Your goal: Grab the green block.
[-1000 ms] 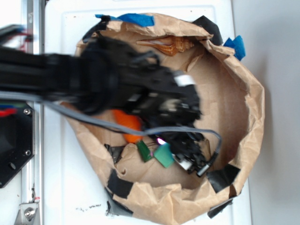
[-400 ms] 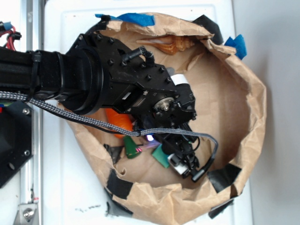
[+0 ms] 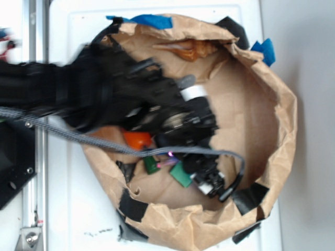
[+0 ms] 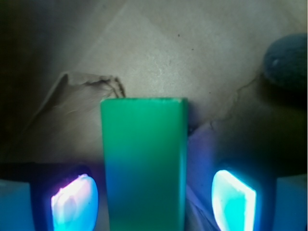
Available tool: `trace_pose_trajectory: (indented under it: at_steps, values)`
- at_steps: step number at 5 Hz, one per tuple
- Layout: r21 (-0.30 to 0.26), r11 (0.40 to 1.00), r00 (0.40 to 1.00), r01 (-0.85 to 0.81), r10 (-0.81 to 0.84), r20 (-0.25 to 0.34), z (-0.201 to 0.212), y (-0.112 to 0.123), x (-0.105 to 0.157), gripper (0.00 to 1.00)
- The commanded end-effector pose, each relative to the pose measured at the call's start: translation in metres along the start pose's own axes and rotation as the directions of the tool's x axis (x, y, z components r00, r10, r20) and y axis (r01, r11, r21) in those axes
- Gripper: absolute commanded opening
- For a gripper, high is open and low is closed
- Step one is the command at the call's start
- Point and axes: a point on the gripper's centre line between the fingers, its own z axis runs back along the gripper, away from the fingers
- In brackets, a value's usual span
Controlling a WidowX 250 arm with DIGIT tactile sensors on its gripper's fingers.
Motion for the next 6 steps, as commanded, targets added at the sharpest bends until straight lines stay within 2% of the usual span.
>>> trace_pose_trajectory:
  at_steps: [1, 3, 6]
  values:
    - [0.038, 0.999, 0.999, 0.001, 0.000, -0.039, -0.012, 0.009, 0.015, 1.00]
    - [0.040, 0.999, 0.999, 0.006, -0.003, -0.052, -0.007, 0.012, 0.031, 1.00]
    - [0.040, 0.999, 0.999, 0.006, -0.003, -0.052, -0.007, 0.012, 0.031, 1.00]
